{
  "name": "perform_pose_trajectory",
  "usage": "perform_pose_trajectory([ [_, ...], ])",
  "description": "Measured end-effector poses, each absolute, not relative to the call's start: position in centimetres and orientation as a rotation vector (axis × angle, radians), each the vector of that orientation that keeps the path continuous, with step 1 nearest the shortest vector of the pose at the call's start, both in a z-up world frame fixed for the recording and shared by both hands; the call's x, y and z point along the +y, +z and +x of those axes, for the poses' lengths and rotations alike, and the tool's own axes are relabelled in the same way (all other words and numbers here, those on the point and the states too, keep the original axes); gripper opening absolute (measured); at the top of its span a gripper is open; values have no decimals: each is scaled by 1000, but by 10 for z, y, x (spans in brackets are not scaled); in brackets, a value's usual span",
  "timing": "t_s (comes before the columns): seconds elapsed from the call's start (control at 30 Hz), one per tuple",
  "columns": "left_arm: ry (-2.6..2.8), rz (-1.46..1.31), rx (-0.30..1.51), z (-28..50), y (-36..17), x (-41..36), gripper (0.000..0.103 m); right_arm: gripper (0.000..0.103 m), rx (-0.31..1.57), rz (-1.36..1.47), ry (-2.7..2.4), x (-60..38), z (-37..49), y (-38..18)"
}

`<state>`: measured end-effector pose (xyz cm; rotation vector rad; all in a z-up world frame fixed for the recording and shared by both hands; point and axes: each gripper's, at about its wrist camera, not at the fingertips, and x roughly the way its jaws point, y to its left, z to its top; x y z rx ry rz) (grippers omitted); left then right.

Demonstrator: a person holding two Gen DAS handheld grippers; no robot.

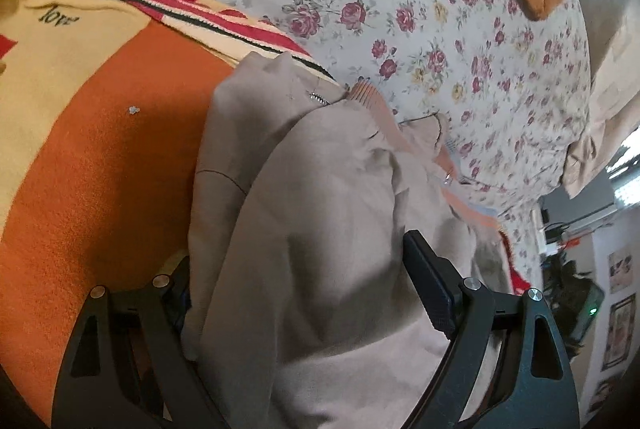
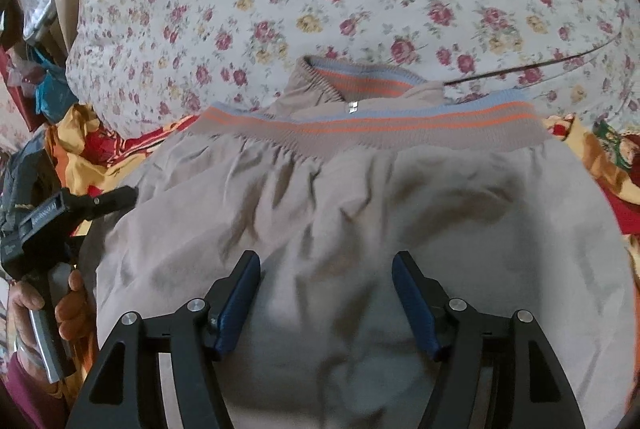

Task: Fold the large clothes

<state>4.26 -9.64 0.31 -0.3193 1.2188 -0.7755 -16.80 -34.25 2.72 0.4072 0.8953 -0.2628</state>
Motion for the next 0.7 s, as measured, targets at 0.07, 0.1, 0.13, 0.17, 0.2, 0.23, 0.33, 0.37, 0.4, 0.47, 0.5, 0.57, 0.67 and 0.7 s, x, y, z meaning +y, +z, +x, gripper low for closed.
perform_pose_trajectory([
  [0.07,-773,-305,1214,41,3,-97,86,66,891,390,-274,-345,-172,30],
  [0.1,-772,-306,1215,42,3,-96,86,66,890,378,-279,-346,-174,32],
  [0.13,-773,-307,1215,42,3,-96,86,66,888,364,-283,-347,-176,34],
  [0.17,-773,-306,1215,41,3,-96,86,66,885,345,-287,-348,-179,37],
  [0.2,-773,-304,1214,42,3,-96,86,65,883,333,-291,-348,-181,38],
  [0.23,-773,-302,1212,41,3,-97,86,62,872,320,-301,-350,-185,41],
  [0.33,-770,-294,1208,41,3,-97,86,56,867,301,-310,-355,-192,45],
  [0.37,-770,-292,1206,41,2,-97,86,56,869,290,-315,-356,-195,46],
  [0.4,-769,-289,1203,41,2,-97,87,56,868,282,-322,-358,-197,46],
  [0.47,-768,-284,1193,40,2,-98,89,56,869,277,-337,-364,-204,45],
  [0.5,-768,-278,1188,39,2,-98,89,56,871,280,-341,-367,-205,42],
  [0.57,-768,-263,1175,37,2,-101,92,56,903,292,-344,-374,-205,29],
  [0.67,-774,-226,1154,33,2,-104,93,56,931,298,-337,-379,-206,22],
  [0.7,-775,-215,1151,33,2,-105,93,56,924,305,-336,-379,-209,27],
])
